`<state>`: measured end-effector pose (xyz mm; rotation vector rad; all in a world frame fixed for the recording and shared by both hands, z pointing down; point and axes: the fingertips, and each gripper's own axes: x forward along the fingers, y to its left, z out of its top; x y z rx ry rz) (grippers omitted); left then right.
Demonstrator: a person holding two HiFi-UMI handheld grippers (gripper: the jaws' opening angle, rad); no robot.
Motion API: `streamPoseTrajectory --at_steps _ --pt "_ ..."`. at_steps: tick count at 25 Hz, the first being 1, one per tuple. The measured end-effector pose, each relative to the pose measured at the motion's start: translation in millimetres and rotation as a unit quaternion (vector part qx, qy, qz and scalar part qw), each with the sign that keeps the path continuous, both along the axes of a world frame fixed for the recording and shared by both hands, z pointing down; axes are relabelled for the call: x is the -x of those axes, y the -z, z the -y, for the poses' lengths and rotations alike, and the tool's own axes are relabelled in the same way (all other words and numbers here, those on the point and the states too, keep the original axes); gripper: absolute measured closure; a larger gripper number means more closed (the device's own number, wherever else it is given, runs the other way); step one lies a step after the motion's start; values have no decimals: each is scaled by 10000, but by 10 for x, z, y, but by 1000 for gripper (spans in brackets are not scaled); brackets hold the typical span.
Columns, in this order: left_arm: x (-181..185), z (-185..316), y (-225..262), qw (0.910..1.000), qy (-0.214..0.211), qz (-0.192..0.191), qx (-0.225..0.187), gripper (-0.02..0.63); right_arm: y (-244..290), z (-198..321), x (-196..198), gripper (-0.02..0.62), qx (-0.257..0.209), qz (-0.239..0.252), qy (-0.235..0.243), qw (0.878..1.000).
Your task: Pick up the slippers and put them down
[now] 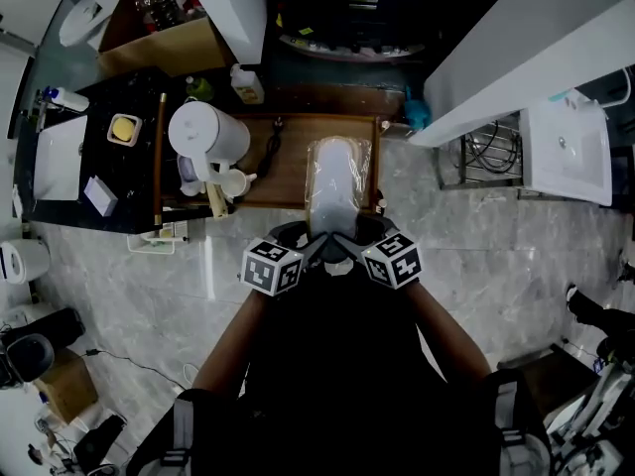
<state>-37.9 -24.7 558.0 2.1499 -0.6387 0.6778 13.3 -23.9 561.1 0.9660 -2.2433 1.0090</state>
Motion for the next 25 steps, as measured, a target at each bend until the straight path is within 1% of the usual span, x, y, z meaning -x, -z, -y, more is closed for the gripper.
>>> streamPoseTrajectory --at_steps 4,13,15,19,22,25 --pt "-68 105 -109 9998 10 94 155 410 -119 118 -68 333 133 -2 184 9997" --pt "-170 449 -355 9983 250 175 497 410 -346 491 -172 333 348 -52 646 9973" --pt "-177 533 -440 9978 280 239 555 410 -448 577 -177 333 471 -17 652 9968" --pt "-194 730 -570 9966 441 333 610 410 -618 751 -187 333 800 204 502 9953" --pt "-223 872 -664 9958 538 329 666 410 -710 897 -217 333 839 196 529 9949" --pt "-242 950 -794 9951 550 394 719 410 -845 983 -235 333 925 144 606 9938"
